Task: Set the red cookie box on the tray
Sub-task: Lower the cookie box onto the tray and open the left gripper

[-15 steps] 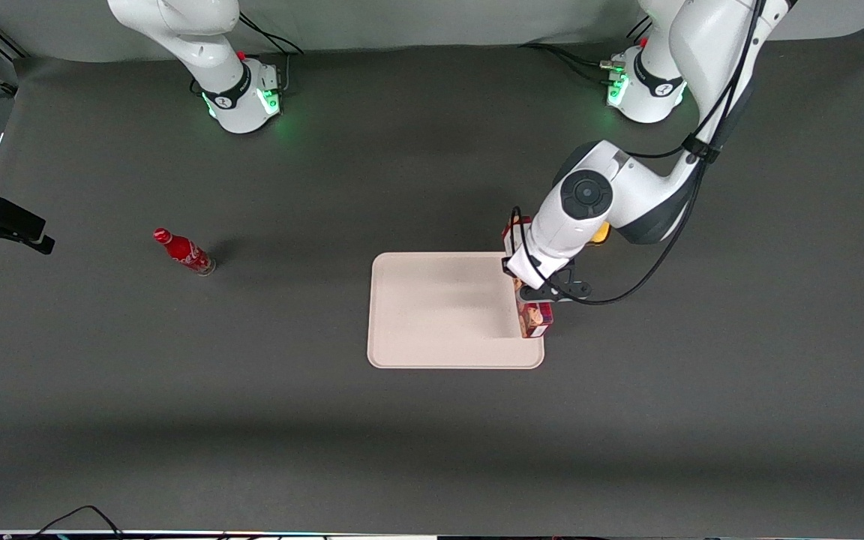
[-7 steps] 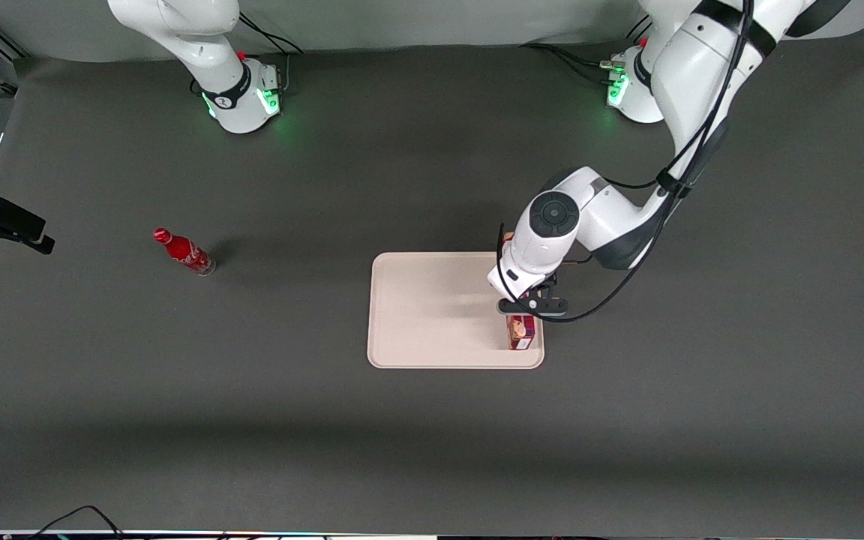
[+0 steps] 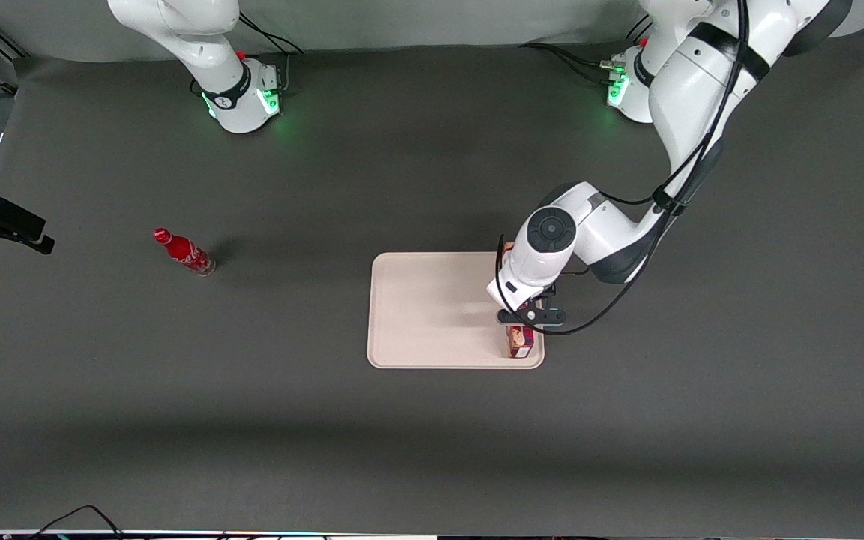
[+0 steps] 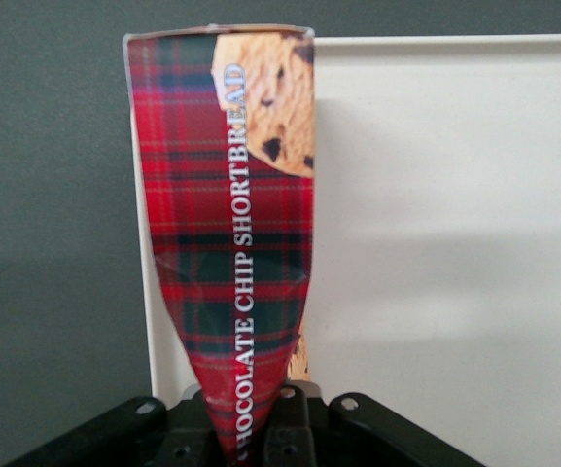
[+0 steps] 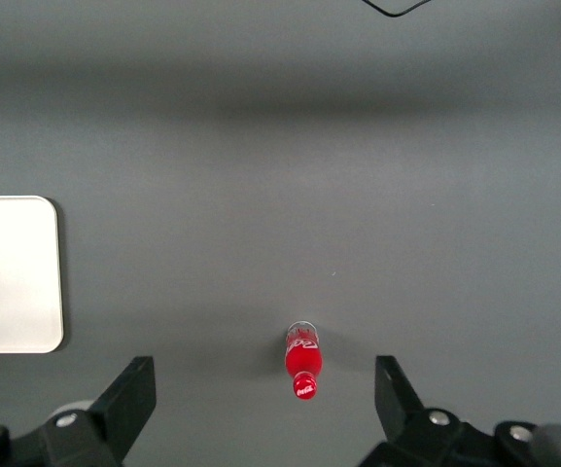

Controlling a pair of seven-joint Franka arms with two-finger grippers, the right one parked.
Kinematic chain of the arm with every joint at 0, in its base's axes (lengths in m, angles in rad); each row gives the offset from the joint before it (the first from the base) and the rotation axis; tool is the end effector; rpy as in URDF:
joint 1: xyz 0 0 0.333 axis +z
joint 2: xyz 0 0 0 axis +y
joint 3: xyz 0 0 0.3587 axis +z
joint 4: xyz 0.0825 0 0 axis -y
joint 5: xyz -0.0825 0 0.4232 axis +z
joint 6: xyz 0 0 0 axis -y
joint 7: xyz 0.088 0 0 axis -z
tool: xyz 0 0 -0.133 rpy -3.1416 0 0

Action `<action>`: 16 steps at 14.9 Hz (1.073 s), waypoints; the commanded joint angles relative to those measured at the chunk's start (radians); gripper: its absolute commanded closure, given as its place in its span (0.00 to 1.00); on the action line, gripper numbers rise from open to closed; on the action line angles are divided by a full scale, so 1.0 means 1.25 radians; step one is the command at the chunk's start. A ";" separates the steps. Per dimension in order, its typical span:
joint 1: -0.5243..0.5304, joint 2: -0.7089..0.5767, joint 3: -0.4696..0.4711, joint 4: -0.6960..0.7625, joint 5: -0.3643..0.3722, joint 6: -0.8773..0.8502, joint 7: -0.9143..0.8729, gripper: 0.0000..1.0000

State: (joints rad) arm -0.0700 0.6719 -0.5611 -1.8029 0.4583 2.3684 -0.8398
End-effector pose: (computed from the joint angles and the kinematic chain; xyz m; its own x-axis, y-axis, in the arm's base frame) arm 0.5913 -0.3821 0.1997 0.9998 -0.0179 0.0111 -0.0182 -0.9993 0.0330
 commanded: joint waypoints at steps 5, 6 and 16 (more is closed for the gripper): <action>-0.012 0.027 0.005 0.036 0.033 -0.009 -0.020 0.00; -0.012 0.027 0.006 0.036 0.033 -0.009 -0.020 0.00; 0.008 -0.209 -0.003 0.038 -0.091 -0.207 0.123 0.00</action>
State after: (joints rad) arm -0.0627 0.6043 -0.5647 -1.7239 0.4636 2.2474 -0.7968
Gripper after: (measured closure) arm 0.000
